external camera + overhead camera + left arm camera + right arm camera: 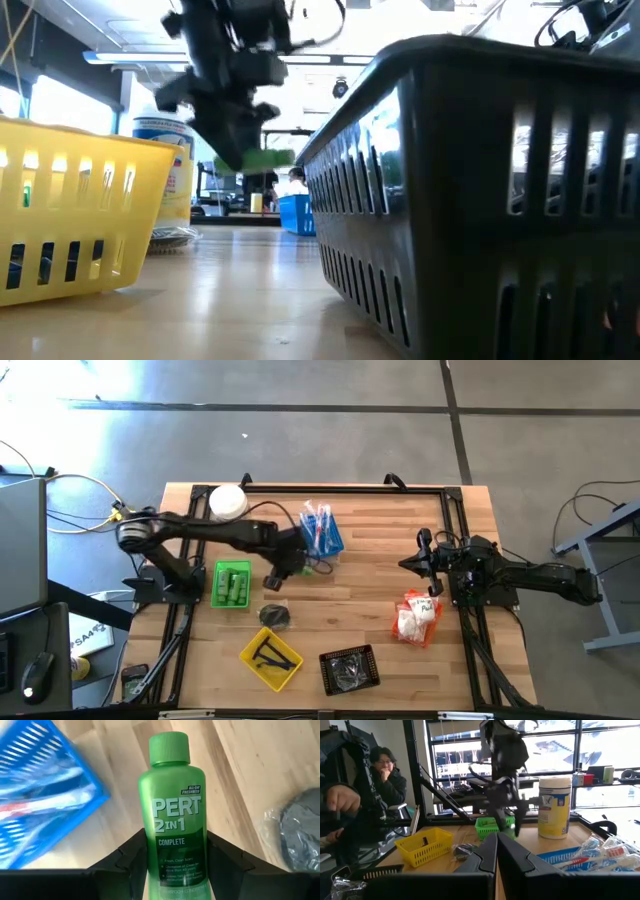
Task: Pick & Place Travel size toiletries
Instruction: Put the green shampoo into the green bin
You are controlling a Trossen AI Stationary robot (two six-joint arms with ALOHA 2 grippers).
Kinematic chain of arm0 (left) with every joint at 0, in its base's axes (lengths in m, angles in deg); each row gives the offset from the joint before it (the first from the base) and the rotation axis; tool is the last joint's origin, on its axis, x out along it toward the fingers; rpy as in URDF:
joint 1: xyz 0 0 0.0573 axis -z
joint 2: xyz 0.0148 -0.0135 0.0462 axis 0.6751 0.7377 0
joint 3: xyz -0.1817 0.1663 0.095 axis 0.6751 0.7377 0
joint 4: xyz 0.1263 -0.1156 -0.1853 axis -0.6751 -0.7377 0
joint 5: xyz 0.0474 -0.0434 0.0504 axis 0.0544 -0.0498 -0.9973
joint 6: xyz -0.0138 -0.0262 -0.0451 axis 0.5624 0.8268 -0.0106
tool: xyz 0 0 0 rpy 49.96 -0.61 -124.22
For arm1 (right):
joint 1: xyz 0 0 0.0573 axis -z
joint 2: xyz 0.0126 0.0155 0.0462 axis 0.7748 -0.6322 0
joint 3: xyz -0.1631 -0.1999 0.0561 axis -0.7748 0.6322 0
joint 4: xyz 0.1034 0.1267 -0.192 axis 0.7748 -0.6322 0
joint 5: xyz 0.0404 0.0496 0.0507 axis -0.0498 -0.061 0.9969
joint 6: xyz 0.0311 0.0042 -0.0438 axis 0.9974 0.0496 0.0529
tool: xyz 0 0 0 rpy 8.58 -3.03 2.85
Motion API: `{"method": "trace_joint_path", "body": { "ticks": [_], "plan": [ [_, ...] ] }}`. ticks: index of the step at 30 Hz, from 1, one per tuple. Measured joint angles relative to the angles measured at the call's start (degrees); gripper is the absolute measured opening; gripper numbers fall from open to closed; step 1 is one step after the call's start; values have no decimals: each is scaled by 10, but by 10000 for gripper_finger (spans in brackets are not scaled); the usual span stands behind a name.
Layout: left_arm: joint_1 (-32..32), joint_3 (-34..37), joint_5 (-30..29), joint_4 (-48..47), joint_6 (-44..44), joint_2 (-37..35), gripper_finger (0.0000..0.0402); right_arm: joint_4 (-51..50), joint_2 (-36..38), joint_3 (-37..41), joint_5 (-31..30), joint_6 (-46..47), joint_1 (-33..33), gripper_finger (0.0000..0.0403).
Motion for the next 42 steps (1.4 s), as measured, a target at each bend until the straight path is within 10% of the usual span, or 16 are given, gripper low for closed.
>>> {"method": "trace_joint_path", "body": {
  "ticks": [11, 29, 42],
  "plan": [
    [83, 0, -141, -200, 20, -136, 155, 0, 0, 0, 1, 2, 0, 5],
    [93, 1, -164, -425, -15, -192, 155, 5, 0, 0, 1, 1, 0, 5],
    [200, 84, -173, -417, -108, -191, 155, 9, 0, 0, 0, 2, 0, 5]
  ]
}}
